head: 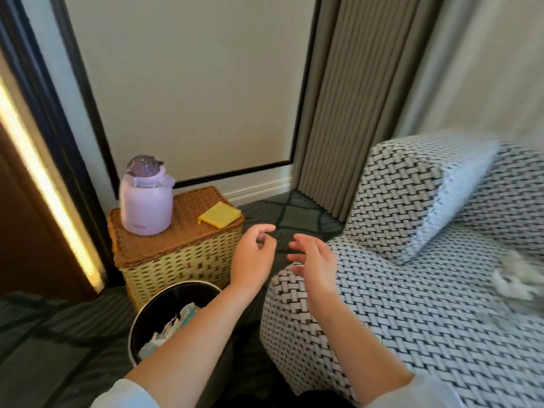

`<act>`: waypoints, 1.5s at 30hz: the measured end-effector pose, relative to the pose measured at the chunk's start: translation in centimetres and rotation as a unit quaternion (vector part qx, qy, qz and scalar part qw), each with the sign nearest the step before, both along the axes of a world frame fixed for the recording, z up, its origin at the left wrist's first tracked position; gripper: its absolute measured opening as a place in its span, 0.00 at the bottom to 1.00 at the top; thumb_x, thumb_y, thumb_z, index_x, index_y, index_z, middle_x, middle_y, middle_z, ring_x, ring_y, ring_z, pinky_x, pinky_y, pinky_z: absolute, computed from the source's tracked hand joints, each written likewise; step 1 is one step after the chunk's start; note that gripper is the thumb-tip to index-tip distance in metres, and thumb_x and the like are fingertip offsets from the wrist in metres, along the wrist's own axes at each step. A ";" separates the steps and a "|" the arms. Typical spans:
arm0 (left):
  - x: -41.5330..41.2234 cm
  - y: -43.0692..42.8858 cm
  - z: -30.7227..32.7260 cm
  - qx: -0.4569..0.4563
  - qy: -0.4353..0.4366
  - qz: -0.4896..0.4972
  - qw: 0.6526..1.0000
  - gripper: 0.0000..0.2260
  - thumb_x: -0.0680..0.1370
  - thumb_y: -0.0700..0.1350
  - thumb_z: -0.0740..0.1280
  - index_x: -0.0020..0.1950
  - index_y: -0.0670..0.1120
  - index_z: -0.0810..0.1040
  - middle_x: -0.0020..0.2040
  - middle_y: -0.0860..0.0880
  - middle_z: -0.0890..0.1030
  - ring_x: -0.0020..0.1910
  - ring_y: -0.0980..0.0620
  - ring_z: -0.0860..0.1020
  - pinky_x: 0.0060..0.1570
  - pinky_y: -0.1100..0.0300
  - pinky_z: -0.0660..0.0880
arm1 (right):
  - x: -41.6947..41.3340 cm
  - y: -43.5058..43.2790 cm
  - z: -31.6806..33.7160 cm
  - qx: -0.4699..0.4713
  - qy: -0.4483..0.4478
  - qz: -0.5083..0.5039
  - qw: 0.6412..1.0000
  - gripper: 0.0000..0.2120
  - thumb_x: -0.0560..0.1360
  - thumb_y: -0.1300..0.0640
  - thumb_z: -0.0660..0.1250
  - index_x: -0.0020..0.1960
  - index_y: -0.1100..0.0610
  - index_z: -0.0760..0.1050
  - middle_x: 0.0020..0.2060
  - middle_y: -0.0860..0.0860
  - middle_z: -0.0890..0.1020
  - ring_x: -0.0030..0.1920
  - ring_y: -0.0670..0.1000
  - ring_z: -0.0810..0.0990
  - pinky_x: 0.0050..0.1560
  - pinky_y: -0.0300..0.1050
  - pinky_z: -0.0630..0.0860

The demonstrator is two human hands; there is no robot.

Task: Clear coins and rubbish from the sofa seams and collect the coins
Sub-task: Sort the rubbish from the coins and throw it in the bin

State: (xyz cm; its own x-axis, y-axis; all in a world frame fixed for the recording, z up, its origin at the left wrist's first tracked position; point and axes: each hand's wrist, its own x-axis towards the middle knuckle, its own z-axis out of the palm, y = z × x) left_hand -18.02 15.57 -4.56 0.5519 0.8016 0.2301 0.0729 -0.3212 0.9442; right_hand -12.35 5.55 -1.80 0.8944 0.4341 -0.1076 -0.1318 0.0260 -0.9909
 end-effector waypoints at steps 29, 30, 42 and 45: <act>22.8 -30.3 4.7 0.118 0.068 -0.360 0.923 0.09 0.76 0.47 0.65 0.55 0.57 0.77 0.51 0.58 0.77 0.46 0.63 0.76 0.39 0.65 0.73 | 17.3 -36.0 2.9 -0.181 -0.162 -0.260 0.934 0.10 0.74 0.60 0.65 0.49 0.46 0.78 0.42 0.46 0.81 0.30 0.40 0.71 0.30 0.35 0.68; 23.1 -30.5 4.3 0.130 0.076 -0.351 0.924 0.09 0.76 0.47 0.66 0.55 0.57 0.76 0.52 0.59 0.76 0.46 0.64 0.75 0.39 0.65 0.72 | 17.9 -36.3 2.5 -0.208 -0.174 -0.257 0.928 0.10 0.74 0.59 0.65 0.49 0.45 0.77 0.47 0.45 0.81 0.35 0.41 0.73 0.35 0.37 0.70; 28.1 -30.4 -0.8 0.291 0.119 -0.286 0.905 0.21 0.74 0.53 0.70 0.66 0.56 0.73 0.64 0.59 0.71 0.57 0.60 0.70 0.52 0.64 0.72 | 24.2 -38.0 -2.5 -0.425 -0.301 -0.182 0.834 0.34 0.74 0.46 0.68 0.76 0.40 0.59 0.78 0.40 0.53 0.78 0.45 0.38 0.77 0.57 0.48; 28.9 -30.3 -1.6 0.289 0.131 -0.291 0.903 0.23 0.75 0.55 0.69 0.69 0.57 0.70 0.64 0.60 0.71 0.56 0.63 0.68 0.46 0.73 0.64 | 25.7 -38.2 -3.2 -0.430 -0.297 -0.160 0.837 0.39 0.71 0.38 0.68 0.77 0.39 0.56 0.79 0.41 0.51 0.78 0.47 0.37 0.76 0.58 0.46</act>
